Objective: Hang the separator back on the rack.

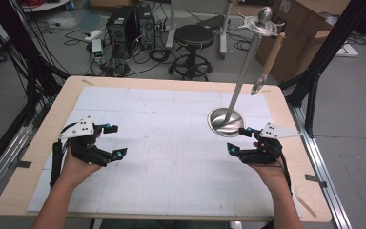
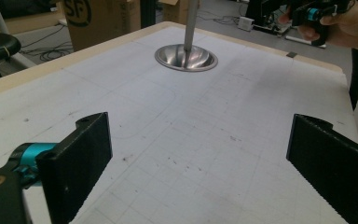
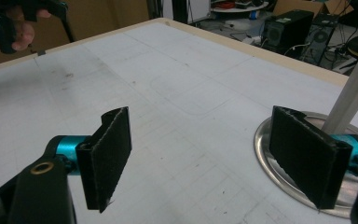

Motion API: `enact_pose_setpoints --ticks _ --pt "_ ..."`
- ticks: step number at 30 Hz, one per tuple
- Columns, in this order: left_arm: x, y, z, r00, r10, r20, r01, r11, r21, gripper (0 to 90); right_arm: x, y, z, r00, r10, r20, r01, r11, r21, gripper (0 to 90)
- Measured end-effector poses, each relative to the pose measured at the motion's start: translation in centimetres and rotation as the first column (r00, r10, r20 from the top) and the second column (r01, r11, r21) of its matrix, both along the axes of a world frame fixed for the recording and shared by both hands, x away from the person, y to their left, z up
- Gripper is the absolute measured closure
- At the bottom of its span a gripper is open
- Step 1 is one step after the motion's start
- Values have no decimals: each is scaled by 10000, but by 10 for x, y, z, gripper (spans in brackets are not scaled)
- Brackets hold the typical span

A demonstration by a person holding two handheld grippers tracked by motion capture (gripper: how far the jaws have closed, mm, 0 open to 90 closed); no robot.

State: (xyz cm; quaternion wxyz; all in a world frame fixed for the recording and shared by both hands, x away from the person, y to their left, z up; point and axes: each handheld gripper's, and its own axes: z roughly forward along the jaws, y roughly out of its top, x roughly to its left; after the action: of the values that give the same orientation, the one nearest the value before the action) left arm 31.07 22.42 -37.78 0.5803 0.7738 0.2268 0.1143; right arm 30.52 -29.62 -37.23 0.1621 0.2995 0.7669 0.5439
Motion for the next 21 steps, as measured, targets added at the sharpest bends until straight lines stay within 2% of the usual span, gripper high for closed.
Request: enact_pose_setpoints --ticks 7,21 --pt "1 -2 -3 10000 -76 -51 76 10000 46 72 -1 1 1 10000 15 43 -16 9998 199 172" --pt "2 -1 -7 9999 7 -140 -7 10000 -3 72 0 1 -2 9999 -37 -100 38 9999 120 166"
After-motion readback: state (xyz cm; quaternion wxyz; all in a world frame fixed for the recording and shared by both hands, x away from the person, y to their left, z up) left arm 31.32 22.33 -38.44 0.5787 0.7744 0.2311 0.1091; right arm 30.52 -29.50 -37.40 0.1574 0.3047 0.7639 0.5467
